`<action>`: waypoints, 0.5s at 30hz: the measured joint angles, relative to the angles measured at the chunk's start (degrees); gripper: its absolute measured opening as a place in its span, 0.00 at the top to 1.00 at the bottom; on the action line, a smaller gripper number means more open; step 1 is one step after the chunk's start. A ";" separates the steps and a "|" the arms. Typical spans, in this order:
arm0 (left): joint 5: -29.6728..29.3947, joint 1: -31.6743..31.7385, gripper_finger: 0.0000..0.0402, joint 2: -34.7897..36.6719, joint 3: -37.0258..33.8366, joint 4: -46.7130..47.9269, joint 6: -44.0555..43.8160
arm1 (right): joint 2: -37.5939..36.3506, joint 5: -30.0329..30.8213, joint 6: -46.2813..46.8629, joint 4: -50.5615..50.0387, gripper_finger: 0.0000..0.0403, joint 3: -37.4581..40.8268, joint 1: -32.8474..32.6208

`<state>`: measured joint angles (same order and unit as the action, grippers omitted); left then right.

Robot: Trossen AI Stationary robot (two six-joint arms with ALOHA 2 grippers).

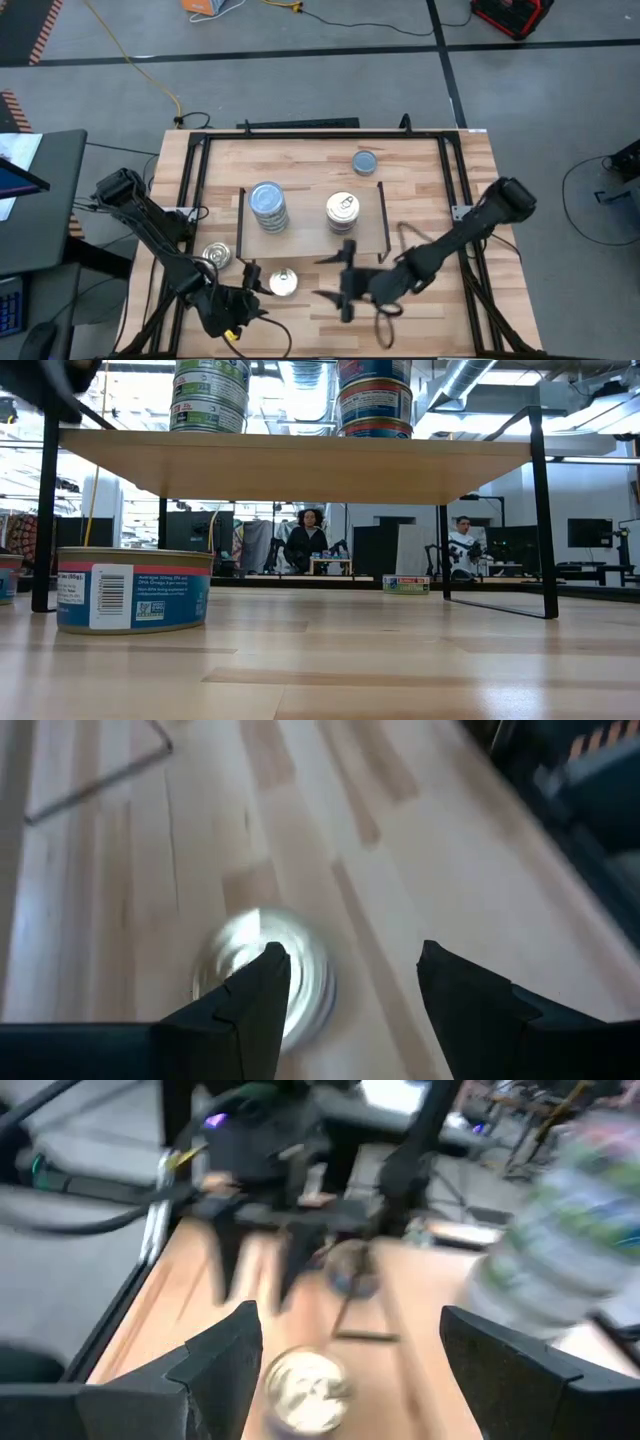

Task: Stack canned seafood by type on shelf
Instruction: Stack the blue tuna can on top of the blue tuna can on the shelf

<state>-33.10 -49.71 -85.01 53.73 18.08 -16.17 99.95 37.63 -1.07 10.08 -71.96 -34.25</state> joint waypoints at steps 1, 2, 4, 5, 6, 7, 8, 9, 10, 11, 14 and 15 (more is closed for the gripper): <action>0.37 0.00 0.48 -0.09 -0.56 0.40 -0.77 | 1.90 -0.02 -0.06 -0.03 0.19 -0.90 -0.44; 1.39 -0.02 0.48 -0.14 -1.21 0.16 -1.23 | 3.63 -0.15 -0.16 -0.16 0.19 -1.89 -0.84; 1.85 -0.40 0.48 -0.16 -2.56 0.19 -1.42 | 6.49 -0.24 0.29 -2.22 0.19 -4.18 -1.74; 1.82 -0.44 0.48 -0.29 -3.07 0.20 -1.43 | 7.58 -0.20 1.58 -3.34 0.19 -5.49 -1.98; 1.73 -0.47 0.48 -0.49 -3.31 0.22 -1.43 | 8.31 -0.03 3.41 -4.78 0.19 -6.58 -2.15; 1.47 -0.48 0.48 -0.63 -3.56 0.23 -1.42 | 8.96 0.50 5.87 -6.44 0.19 -7.57 -2.19; 1.22 -0.46 0.48 -0.86 -3.67 0.24 -1.12 | 9.42 0.66 8.49 -7.31 0.19 -8.39 -2.18; 1.15 -0.44 0.48 -1.24 -3.69 0.00 -0.44 | 9.80 0.67 10.97 -7.75 0.19 -8.91 -2.15; 0.83 -0.37 0.48 -1.76 -3.69 -0.59 0.83 | 9.93 0.67 13.19 -8.24 0.19 -8.99 -2.13; 0.63 -0.28 0.48 -2.44 -3.69 -1.47 2.63 | 9.95 0.69 15.20 -8.94 0.19 -8.96 -2.10; 0.71 0.10 0.48 -5.33 -3.69 -5.62 8.86 | 10.57 0.66 23.02 -11.01 0.19 -8.95 -1.57; 0.69 0.23 0.48 -6.37 -3.69 -6.66 10.60 | 10.83 0.62 24.61 -11.44 0.19 -8.95 -1.40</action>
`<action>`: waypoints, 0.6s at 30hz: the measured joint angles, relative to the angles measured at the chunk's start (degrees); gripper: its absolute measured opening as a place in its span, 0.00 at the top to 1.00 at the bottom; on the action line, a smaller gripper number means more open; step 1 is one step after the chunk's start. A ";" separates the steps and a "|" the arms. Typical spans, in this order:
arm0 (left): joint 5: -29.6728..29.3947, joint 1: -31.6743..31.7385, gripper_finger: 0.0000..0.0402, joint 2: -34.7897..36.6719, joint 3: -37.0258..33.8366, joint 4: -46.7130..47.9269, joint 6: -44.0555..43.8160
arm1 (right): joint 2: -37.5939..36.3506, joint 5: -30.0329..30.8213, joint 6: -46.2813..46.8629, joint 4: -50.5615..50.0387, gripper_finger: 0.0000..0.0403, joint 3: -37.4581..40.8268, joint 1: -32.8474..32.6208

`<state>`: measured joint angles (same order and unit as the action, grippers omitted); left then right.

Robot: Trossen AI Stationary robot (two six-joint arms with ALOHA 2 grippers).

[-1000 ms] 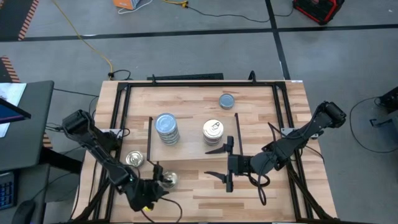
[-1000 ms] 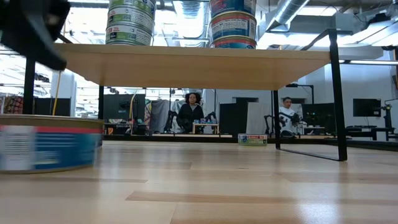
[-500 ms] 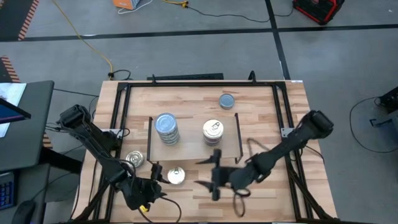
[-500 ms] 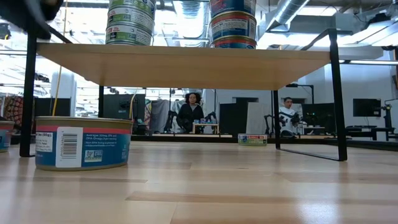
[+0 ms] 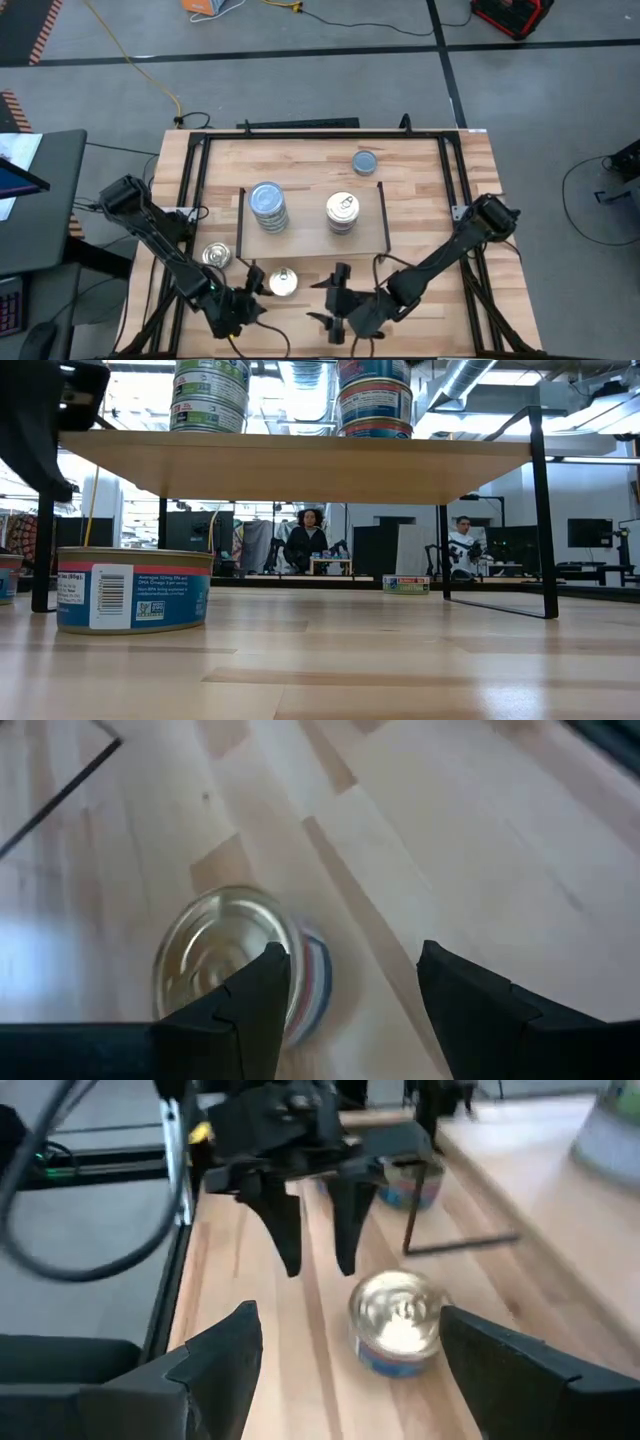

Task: Stack canned seafood by type on shelf
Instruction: Stack the blue tuna can on top of the blue tuna can on the shelf

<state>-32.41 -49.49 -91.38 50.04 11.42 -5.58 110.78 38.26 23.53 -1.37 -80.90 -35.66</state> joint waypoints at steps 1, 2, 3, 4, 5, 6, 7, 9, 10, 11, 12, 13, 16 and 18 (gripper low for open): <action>-0.23 0.12 0.48 -0.97 0.00 -0.68 1.52 | 0.22 -0.04 0.70 -0.26 0.19 0.02 0.02; -0.93 0.29 0.48 -1.81 0.00 -1.33 2.55 | 0.41 -0.22 1.47 -0.39 0.19 0.08 0.02; -1.98 0.39 0.48 -2.50 0.00 -1.87 3.04 | 0.88 -0.26 2.16 0.28 0.19 0.09 0.08; -3.32 0.41 0.48 -2.86 0.00 -1.88 3.34 | 0.99 -0.22 2.74 0.73 0.19 0.07 0.13; -4.73 0.43 0.48 -3.01 -0.02 -1.75 3.38 | 1.05 -0.07 2.85 0.42 0.19 0.07 0.14; -5.61 0.45 0.48 -3.09 -0.02 -1.82 3.38 | 1.10 0.02 3.01 0.15 0.19 0.07 0.13; -6.25 0.45 0.48 -3.14 -0.02 -1.98 3.60 | 1.12 0.00 3.06 0.13 0.19 0.07 0.10; -6.88 0.43 0.48 -3.16 -0.02 -1.81 5.25 | 1.12 0.03 3.52 -0.13 0.19 0.07 0.13; -6.91 0.43 0.48 -3.16 -0.02 -1.88 6.29 | 1.12 0.04 3.54 -0.13 0.19 0.07 0.20; -6.90 0.43 0.48 -3.16 -0.02 -1.85 7.66 | 1.12 0.05 3.51 -0.15 0.19 0.07 0.33; -6.87 0.43 0.48 -3.17 -0.02 -1.72 9.25 | 1.12 0.02 3.53 -0.23 0.19 0.07 0.48; -6.86 0.43 0.48 -3.36 -0.02 -1.78 10.77 | 1.12 0.05 3.54 -0.35 0.19 0.07 0.68; -7.21 0.50 0.48 -4.41 -0.01 -1.60 15.12 | 1.12 0.13 3.59 0.93 0.19 1.09 1.03; -7.31 0.70 0.48 -5.85 0.00 -1.59 17.07 | 1.14 0.16 3.60 1.98 0.19 1.91 1.06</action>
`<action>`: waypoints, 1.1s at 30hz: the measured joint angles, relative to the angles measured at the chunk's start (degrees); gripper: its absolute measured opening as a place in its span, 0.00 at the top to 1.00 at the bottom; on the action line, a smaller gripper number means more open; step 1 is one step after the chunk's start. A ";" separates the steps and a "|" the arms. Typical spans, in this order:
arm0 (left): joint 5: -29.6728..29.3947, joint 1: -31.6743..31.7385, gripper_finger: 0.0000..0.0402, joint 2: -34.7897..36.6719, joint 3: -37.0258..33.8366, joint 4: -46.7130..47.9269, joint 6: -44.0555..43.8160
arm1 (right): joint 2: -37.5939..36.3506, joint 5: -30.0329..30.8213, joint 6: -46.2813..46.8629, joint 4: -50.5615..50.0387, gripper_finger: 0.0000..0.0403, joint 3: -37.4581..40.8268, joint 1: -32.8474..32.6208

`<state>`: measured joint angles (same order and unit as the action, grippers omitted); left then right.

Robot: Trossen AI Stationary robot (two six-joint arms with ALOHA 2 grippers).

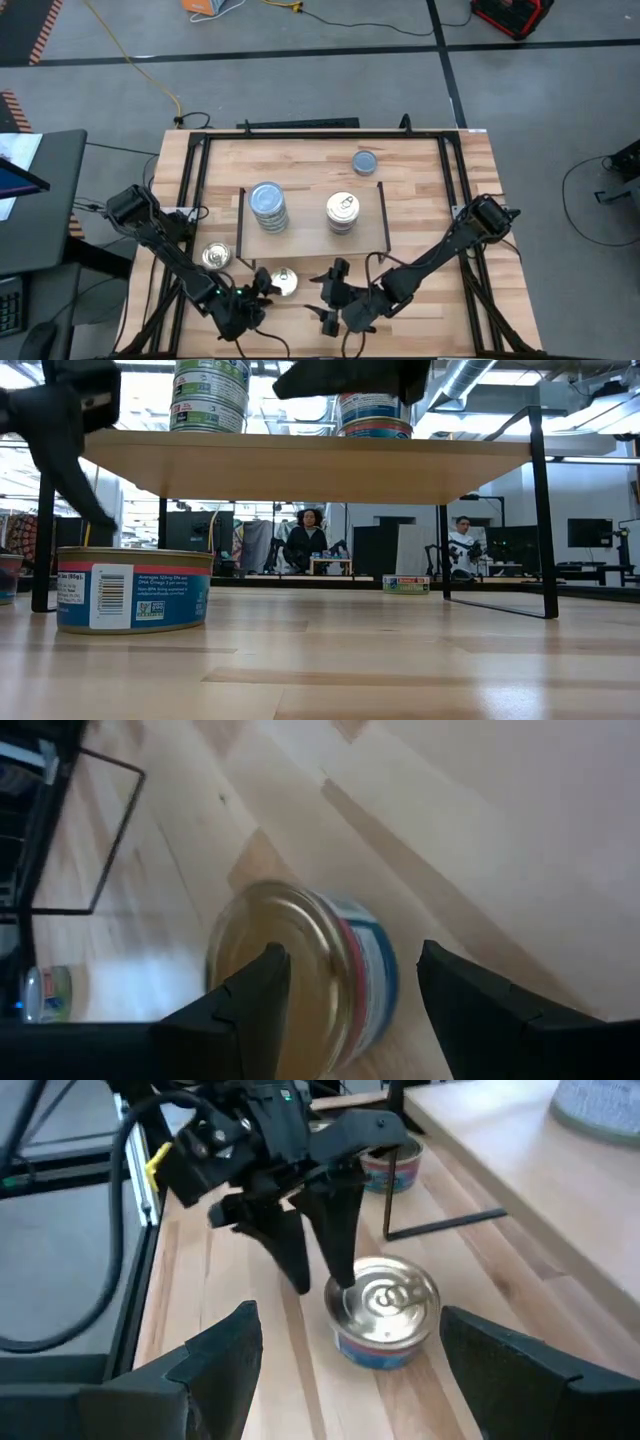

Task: Stack canned seafood by type on shelf
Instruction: Stack the blue tuna can on top of the blue tuna can on the shelf

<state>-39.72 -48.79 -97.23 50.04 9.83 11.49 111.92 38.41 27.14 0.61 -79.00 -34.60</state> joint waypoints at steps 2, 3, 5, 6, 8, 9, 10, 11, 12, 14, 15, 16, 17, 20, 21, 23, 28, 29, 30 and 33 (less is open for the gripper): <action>-0.85 0.06 0.48 -1.77 0.00 -0.32 1.41 | -0.02 -0.02 -0.03 1.01 0.19 0.49 -0.06; -2.26 0.04 0.48 -2.66 0.00 -0.37 1.81 | -0.02 -0.02 -0.03 1.41 0.19 0.69 -0.08; -5.96 -0.29 0.49 -4.12 -0.01 -0.21 2.41 | -0.02 -0.04 -0.15 1.38 0.19 0.80 -0.12; -7.21 -0.46 0.51 -4.54 -0.02 -0.19 2.63 | -0.02 -0.02 -0.20 1.34 0.19 0.85 -0.08; -7.91 -0.62 0.56 -5.08 0.00 -0.40 3.15 | -0.02 -0.02 -0.42 1.50 0.19 0.85 -0.06; -7.85 -0.66 0.59 -5.16 0.00 -0.38 3.00 | -0.02 0.00 -0.44 1.60 0.19 0.85 -0.04; -7.78 -0.66 0.62 -5.16 0.00 -0.36 2.40 | -0.02 0.00 -0.44 1.58 0.19 0.85 -0.01; -7.59 -0.64 0.66 -5.14 0.02 -0.42 1.37 | -0.02 -0.01 -0.46 1.57 0.19 0.85 -0.04; -7.51 -0.66 0.70 -5.10 0.04 -0.51 0.58 | -0.02 -0.02 -0.44 1.54 0.19 0.85 -0.05; -7.30 -0.76 0.77 -5.06 0.09 -0.51 0.05 | -0.02 -0.01 -0.04 1.56 0.19 0.85 0.04; -6.82 -0.77 0.81 -5.03 0.09 -0.50 -0.02 | -0.02 -0.10 0.26 1.55 0.19 0.85 0.15; -6.28 -0.77 0.84 -5.00 0.12 -0.56 -0.19 | -0.02 -0.30 0.69 1.55 0.19 0.85 0.19; -5.88 -0.78 0.87 -4.96 0.16 -0.60 -0.54 | -0.02 -0.55 1.21 1.50 0.19 0.85 0.25; -5.56 -1.19 0.96 -4.79 0.20 -0.01 -1.82 | -0.02 -1.25 3.00 1.38 0.19 0.85 0.35; -5.38 -1.41 0.98 -4.73 0.20 0.07 -1.88 | -0.02 -2.48 3.47 1.22 0.19 0.85 0.38; -5.41 -1.77 0.98 -4.78 0.20 0.32 -2.14 | 0.54 -5.92 3.95 1.36 0.19 0.83 0.66; -2.55 -2.13 0.99 -5.27 -0.14 2.11 -3.43 | 3.92 -7.08 2.97 2.77 0.19 0.78 1.59; -2.54 -2.17 0.99 -5.20 -0.24 2.48 -3.90 | 4.38 -7.04 3.04 2.50 0.19 0.78 2.13; -2.59 -2.21 1.00 -5.04 -0.16 1.85 -4.36 | 4.65 -6.99 3.32 2.91 0.19 0.78 2.65; -2.79 -2.58 1.00 -5.05 -0.09 2.36 -5.92 | 4.70 -6.32 4.35 3.38 0.19 0.77 4.06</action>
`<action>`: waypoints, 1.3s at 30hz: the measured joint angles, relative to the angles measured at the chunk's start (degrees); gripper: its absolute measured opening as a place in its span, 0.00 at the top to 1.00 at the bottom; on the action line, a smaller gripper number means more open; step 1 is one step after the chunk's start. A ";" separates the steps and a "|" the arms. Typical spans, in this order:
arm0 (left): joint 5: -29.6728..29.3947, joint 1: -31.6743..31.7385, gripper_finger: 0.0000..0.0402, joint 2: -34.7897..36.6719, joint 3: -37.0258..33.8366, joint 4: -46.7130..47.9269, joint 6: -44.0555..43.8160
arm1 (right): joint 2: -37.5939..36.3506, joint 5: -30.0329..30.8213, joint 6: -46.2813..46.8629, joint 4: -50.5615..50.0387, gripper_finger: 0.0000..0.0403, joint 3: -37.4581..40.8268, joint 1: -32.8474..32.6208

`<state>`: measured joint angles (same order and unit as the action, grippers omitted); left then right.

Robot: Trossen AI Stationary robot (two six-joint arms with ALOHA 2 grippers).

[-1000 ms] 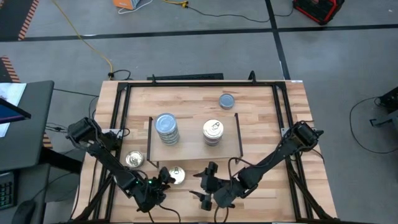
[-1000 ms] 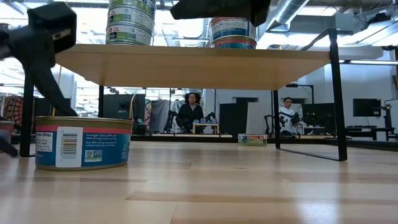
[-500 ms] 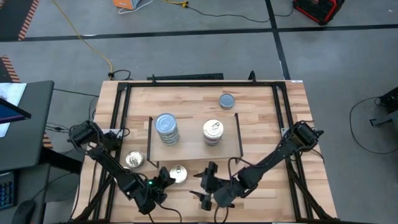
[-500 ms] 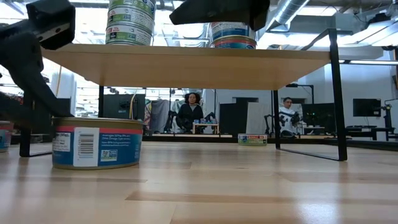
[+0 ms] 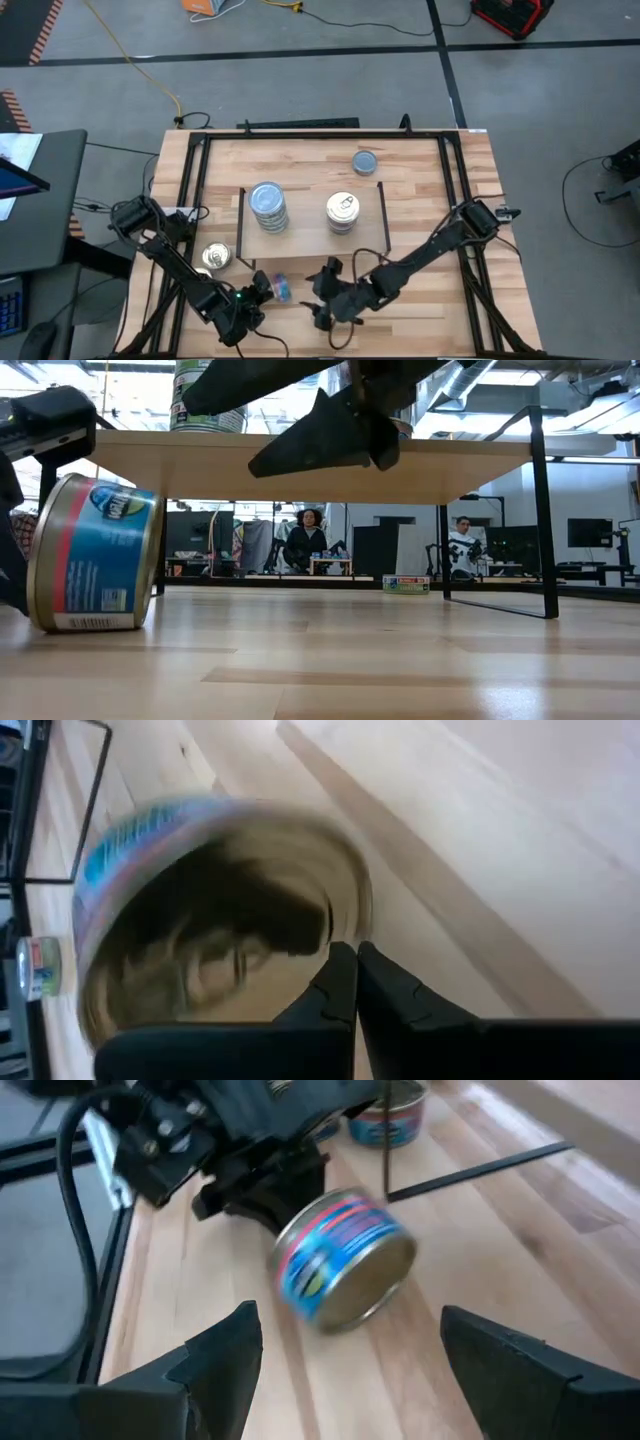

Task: Stack canned seafood by type on shelf
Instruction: Stack the blue tuna can on top of the blue tuna can on the shelf

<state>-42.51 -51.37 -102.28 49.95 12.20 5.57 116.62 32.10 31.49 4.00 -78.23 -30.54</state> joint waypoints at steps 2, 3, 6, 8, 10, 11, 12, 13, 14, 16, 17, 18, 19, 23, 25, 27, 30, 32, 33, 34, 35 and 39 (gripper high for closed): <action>-0.12 -0.32 1.00 -0.04 -0.02 -0.18 -1.01 | 0.00 -0.04 0.06 0.15 0.19 -0.01 0.40; -0.37 -0.56 1.00 -0.04 -0.02 -0.29 -1.47 | 0.00 -0.04 0.09 0.15 0.19 -0.01 0.38; -0.69 -1.55 1.00 0.42 -0.02 -0.01 -3.72 | 0.00 -0.04 0.82 0.34 0.19 -0.01 0.23; 0.89 -1.94 1.00 1.48 0.18 0.47 -6.53 | 0.00 -0.14 2.27 0.32 0.19 -0.01 0.14; 3.57 -2.13 1.00 2.88 1.16 2.55 -10.10 | 0.00 -0.57 3.75 0.23 0.19 -0.01 -0.16; 4.70 -2.13 1.00 3.68 1.80 4.08 -12.29 | 0.00 -0.54 4.45 0.07 0.19 -0.01 -0.31; 5.70 -2.15 1.00 4.47 2.48 5.78 -14.72 | 0.00 -0.33 5.00 -0.06 0.19 -0.01 -0.57; 6.33 -2.13 1.00 5.22 3.09 7.37 -17.24 | 0.00 0.38 5.55 -0.16 0.19 -0.01 -0.95; 6.44 -2.13 0.99 6.05 3.60 8.80 -19.39 | 0.00 1.41 5.85 -0.21 0.19 -0.01 -1.50; 6.42 -2.13 0.96 7.65 4.13 10.22 -22.29 | -0.01 4.00 5.94 -0.19 0.19 -0.02 -2.64; 6.33 -2.13 0.93 8.44 4.15 10.30 -23.06 | -0.04 4.96 5.96 -0.18 0.19 -0.03 -3.12; 6.21 -2.13 0.90 9.13 4.15 10.32 -23.34 | -0.04 5.57 5.96 -0.21 0.19 -0.03 -3.55; 6.15 -2.13 0.86 9.69 4.15 10.11 -23.35 | -0.04 5.84 5.90 -0.23 0.19 -0.03 -3.88; 6.51 -1.83 0.68 10.84 4.82 9.95 -22.62 | -0.04 6.75 5.57 -0.38 0.19 -0.03 -4.25; 8.39 -0.99 0.58 10.73 7.20 12.06 -23.57 | -0.04 6.75 5.59 -0.86 0.19 -0.03 -4.00; 11.79 0.66 0.49 10.36 10.53 15.95 -24.75 | -0.04 6.61 5.90 -1.94 0.19 -0.03 -3.67; 16.84 3.06 0.39 9.40 15.02 21.47 -23.61 | -0.17 5.12 7.56 -5.94 0.19 -0.03 -3.44; 18.35 3.78 0.35 9.35 17.20 24.32 -20.45 | -1.33 4.74 9.93 -11.38 0.19 -0.01 -4.01; 18.59 3.88 0.34 9.40 18.06 24.97 -18.45 | -2.29 4.26 11.72 -13.90 0.19 -0.02 -4.49; 18.56 4.00 0.33 9.40 18.94 25.63 -16.51 | -3.53 4.02 13.60 -16.87 0.19 -0.03 -5.28; 18.52 4.16 0.32 9.40 19.71 26.31 -14.73 | -4.75 3.96 15.52 -20.22 0.19 -0.03 -6.15; 18.57 6.14 0.32 9.40 22.16 26.36 -9.61 | -7.91 3.29 19.36 -30.29 0.19 -0.10 -9.74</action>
<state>-23.94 -45.22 -92.88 72.12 38.55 -4.03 108.71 35.38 50.85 -26.29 -78.33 -40.28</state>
